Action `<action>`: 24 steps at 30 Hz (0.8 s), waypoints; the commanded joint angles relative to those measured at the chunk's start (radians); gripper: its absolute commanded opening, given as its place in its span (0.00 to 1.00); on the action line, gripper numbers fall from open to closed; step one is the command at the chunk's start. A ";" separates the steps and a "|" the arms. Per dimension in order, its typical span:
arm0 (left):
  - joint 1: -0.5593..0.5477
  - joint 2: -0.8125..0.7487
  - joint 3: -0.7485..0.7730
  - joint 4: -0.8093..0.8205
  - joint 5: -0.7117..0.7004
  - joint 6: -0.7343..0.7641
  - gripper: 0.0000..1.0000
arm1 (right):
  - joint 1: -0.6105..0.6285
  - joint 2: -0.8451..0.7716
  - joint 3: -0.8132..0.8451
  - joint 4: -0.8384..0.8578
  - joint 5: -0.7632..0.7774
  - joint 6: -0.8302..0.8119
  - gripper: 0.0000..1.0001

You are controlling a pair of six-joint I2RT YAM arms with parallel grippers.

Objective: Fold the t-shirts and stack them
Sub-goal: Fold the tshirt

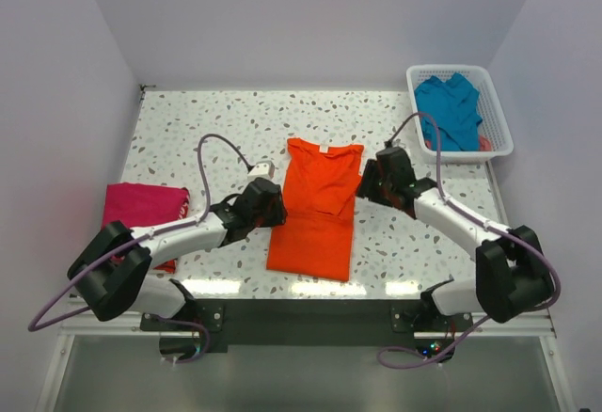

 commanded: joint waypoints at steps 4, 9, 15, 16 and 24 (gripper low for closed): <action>0.009 -0.030 0.053 -0.001 0.046 0.046 0.44 | -0.132 0.164 0.281 -0.051 0.054 -0.092 0.49; 0.006 -0.005 0.056 0.033 0.117 0.063 0.43 | -0.137 0.370 0.442 -0.037 0.025 -0.116 0.45; -0.003 0.013 0.052 0.044 0.149 0.066 0.43 | -0.137 0.514 0.559 -0.026 0.015 -0.139 0.44; -0.005 0.025 0.052 0.052 0.150 0.066 0.42 | -0.137 0.530 0.574 -0.030 0.015 -0.138 0.43; -0.007 0.102 0.047 0.105 0.146 0.041 0.41 | -0.137 0.643 0.720 -0.091 0.042 -0.126 0.34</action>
